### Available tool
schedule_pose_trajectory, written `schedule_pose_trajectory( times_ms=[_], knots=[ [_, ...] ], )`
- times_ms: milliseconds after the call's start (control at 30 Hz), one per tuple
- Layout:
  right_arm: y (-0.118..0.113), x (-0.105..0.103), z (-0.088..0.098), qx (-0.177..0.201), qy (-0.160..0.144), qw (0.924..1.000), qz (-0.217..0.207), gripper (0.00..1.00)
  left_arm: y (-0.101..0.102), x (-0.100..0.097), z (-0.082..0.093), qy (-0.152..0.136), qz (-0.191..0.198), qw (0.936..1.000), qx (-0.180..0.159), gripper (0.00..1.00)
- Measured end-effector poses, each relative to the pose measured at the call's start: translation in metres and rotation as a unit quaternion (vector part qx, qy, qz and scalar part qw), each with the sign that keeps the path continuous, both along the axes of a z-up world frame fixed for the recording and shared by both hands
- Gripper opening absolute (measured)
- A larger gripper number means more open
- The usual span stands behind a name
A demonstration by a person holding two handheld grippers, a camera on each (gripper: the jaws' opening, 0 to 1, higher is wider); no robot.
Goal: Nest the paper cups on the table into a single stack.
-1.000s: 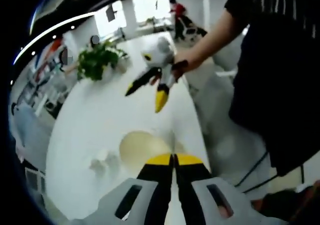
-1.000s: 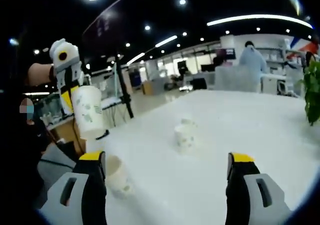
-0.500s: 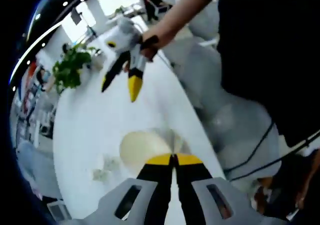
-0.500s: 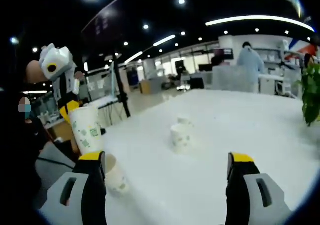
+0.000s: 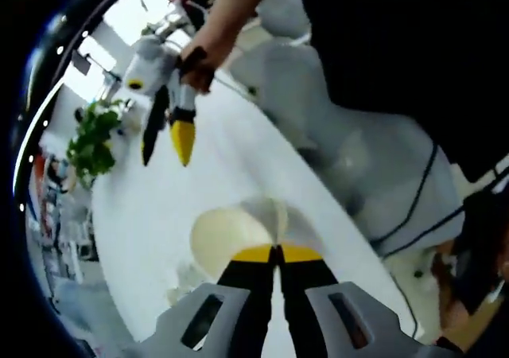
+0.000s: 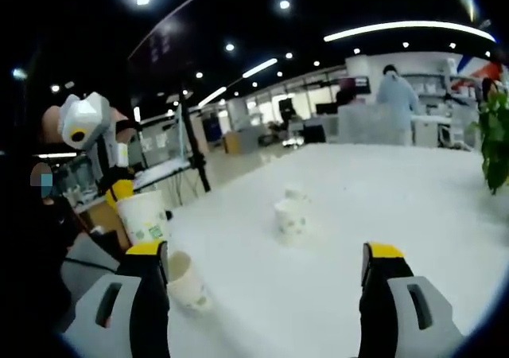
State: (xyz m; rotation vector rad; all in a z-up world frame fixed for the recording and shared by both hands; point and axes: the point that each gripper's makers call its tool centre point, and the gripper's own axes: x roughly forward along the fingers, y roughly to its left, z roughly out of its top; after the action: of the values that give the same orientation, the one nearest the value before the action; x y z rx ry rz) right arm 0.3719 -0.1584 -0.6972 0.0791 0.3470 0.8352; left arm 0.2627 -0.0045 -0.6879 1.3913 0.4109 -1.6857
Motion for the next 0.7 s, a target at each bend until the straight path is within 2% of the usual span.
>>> schedule_pose_trajectory(
  times_ms=[233,333,500,700],
  knots=[
    [-0.003,-0.003,-0.001,-0.001,0.002,1.0,0.0,0.99,0.003,0.0,-0.008,-0.012,-0.011,0.9995,0.028,0.0],
    [-0.006,-0.003,-0.003,-0.001,0.006,1.0,-0.003,0.99,0.001,-0.002,-0.007,-0.013,-0.022,0.9994,0.024,0.0],
    [-0.009,-0.005,-0.004,0.002,0.008,0.9999,-0.006,0.99,0.005,-0.001,-0.015,-0.017,-0.031,0.9986,0.038,0.0],
    [-0.01,-0.006,-0.005,0.004,0.012,0.9999,-0.006,0.98,-0.003,-0.002,-0.016,-0.017,-0.041,0.9984,0.034,0.0]
  ],
)
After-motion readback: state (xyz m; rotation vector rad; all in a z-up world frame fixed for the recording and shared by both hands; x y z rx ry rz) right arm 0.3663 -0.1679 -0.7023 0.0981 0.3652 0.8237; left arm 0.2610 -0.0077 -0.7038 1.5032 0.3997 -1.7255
